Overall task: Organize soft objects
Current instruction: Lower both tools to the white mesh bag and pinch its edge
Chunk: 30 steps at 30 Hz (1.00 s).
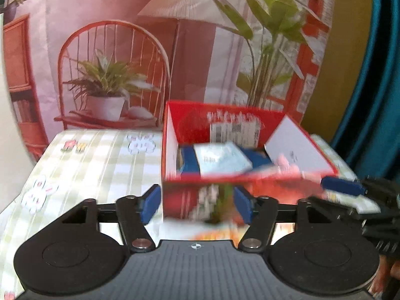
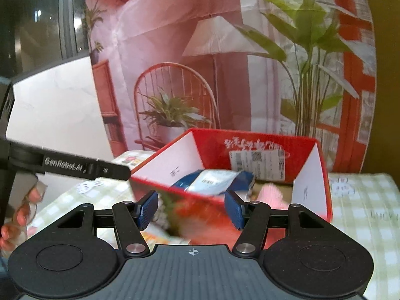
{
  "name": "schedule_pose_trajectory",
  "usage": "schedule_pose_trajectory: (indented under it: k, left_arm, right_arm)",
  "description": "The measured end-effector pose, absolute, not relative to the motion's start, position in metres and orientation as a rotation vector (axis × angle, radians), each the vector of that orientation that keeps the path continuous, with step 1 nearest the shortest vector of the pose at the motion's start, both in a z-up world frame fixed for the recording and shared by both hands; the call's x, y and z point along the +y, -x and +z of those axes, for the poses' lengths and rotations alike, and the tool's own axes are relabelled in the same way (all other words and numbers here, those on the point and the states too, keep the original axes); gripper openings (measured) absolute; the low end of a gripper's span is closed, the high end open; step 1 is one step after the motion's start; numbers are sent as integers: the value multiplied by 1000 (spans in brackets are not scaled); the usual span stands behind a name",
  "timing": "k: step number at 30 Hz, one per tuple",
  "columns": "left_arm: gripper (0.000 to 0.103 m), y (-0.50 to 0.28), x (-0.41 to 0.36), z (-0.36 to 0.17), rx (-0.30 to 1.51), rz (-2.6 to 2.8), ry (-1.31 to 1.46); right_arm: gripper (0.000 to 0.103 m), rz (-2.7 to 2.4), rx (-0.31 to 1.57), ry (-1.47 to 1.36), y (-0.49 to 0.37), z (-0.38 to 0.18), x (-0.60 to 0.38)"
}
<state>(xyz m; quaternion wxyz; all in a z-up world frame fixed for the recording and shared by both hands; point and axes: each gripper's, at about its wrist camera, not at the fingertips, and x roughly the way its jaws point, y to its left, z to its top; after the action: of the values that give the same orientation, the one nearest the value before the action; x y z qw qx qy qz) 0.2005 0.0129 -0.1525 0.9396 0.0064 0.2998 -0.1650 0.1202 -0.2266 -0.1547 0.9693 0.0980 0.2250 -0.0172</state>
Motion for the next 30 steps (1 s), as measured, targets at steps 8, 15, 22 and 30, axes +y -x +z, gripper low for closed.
schedule_pose_trajectory:
  k: [8,15,22,30]
  left_arm:
    - [73,-138,33,-193,670,-296,-22]
    - [77,-123,53,-212,690,-246,59]
    - [80,-126,56,-240,761,-244,82]
    - [85,-131,61,-255,790,-294,141]
  right_arm:
    - [61,-14,540,-209,-59,-185,-206]
    - [73,-11,638,-213,-34,-209,-190]
    - [78,-30,702,-170,-42,-224,-183]
    - [76,-69,762,-222,-50,-249,-196]
